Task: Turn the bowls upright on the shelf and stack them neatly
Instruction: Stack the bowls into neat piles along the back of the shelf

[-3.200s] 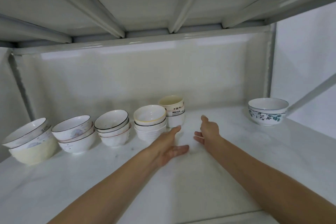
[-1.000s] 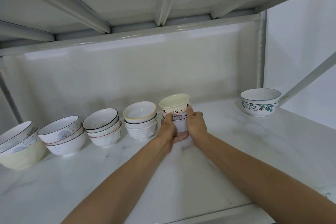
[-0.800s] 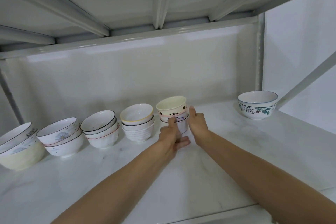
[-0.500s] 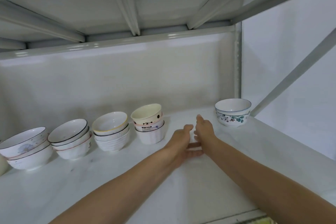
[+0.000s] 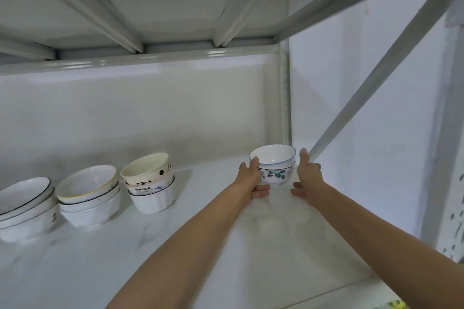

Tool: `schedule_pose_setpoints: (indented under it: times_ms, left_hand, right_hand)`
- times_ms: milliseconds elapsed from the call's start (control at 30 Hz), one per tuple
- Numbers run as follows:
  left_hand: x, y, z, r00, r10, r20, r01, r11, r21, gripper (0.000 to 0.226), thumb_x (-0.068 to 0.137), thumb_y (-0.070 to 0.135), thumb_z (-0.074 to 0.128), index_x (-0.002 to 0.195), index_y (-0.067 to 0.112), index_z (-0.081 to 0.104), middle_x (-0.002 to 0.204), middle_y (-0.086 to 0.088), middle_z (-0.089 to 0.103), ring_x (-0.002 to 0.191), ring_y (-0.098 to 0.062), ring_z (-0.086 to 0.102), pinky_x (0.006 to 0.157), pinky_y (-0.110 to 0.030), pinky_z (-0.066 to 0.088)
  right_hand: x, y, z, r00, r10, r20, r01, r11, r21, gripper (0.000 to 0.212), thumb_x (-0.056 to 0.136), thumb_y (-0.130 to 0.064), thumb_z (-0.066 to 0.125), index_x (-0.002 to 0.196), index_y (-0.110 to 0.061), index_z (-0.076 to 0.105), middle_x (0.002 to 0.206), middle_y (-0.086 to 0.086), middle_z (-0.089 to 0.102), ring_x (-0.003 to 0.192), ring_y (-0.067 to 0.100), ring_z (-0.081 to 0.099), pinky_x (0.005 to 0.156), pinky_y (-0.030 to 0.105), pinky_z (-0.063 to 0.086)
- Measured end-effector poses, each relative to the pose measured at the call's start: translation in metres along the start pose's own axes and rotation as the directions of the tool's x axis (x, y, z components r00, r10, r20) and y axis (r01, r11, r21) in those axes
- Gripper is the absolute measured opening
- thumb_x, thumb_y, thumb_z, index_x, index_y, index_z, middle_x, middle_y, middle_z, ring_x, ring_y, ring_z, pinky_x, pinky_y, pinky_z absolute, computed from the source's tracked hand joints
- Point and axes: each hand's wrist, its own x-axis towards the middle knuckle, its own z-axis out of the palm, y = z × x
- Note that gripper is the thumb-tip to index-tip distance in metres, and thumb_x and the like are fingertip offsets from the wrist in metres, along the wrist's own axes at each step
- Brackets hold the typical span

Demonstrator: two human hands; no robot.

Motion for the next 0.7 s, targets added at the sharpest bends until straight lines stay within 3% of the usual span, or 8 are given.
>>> schedule_pose_setpoints:
  times_ms: [33,133,267,433,633,700]
  left_hand:
    - [0.003,0.000,0.005,1.000,0.005,0.001,-0.005,1.000,0.005,0.059,0.097,0.052,0.033,0.148,0.023,0.023,0.126,-0.007,0.052,0.068,-0.023,0.064,0.049,-0.027,0.057]
    - [0.007,0.000,0.014,0.999,0.006,0.034,-0.005,1.000,-0.014,0.054,0.095,0.057,0.031,0.139,0.025,0.036,0.121,-0.011,0.062,0.077,-0.025,0.068,0.056,-0.032,0.059]
    - [0.008,-0.003,0.019,0.999,0.024,0.033,-0.021,0.997,-0.071,0.049,0.096,0.052,0.033,0.134,0.022,0.039,0.119,-0.012,0.065,0.081,-0.026,0.071,0.060,-0.033,0.060]
    - [0.007,-0.011,0.010,0.993,0.069,-0.092,-0.079,0.990,-0.113,0.060,0.087,0.056,0.044,0.136,0.020,0.036,0.127,-0.015,0.058,0.091,-0.032,0.070,0.065,-0.043,0.062]
    - [0.011,-0.023,-0.037,0.973,0.066,-0.223,-0.105,0.981,-0.165,0.058,0.093,0.052,0.041,0.137,0.014,0.033,0.126,-0.020,0.057,0.072,-0.034,0.071,0.054,-0.032,0.059]
    - [0.011,-0.027,-0.056,0.966,0.058,-0.252,-0.107,0.977,-0.184,0.062,0.094,0.052,0.041,0.135,0.005,0.039,0.121,-0.024,0.060,0.070,-0.033,0.071,0.052,-0.030,0.058]
  right_hand:
    - [0.002,-0.005,-0.001,0.999,-0.013,0.046,0.014,0.999,-0.038,0.081,0.090,-0.071,0.027,0.141,-0.008,0.034,0.128,0.013,0.051,0.109,0.035,0.056,0.073,0.040,0.054]
    - [0.003,-0.013,0.003,0.983,-0.040,0.178,0.057,0.994,-0.090,0.066,0.098,-0.059,0.024,0.136,-0.009,0.045,0.112,0.011,0.055,0.097,0.031,0.057,0.059,0.031,0.048]
    - [0.007,-0.009,0.010,0.977,-0.027,0.212,0.040,0.998,-0.053,0.051,0.100,-0.048,0.028,0.129,-0.013,0.050,0.113,0.015,0.059,0.097,0.037,0.064,0.076,0.050,0.058]
    - [0.004,-0.003,0.025,0.965,0.004,0.263,-0.003,1.000,-0.005,0.040,0.101,-0.042,0.030,0.128,-0.020,0.049,0.118,0.013,0.059,0.099,0.034,0.064,0.072,0.044,0.058]
    - [-0.018,0.002,0.062,0.918,-0.065,0.390,0.093,0.994,-0.055,0.038,0.101,-0.042,0.031,0.120,-0.017,0.052,0.119,0.015,0.059,0.099,0.038,0.066,0.062,0.039,0.061]
    - [-0.028,0.003,0.077,0.898,-0.074,0.433,0.112,0.992,-0.063,0.033,0.101,-0.042,0.031,0.110,-0.018,0.051,0.118,0.017,0.059,0.100,0.040,0.066,0.068,0.045,0.061]
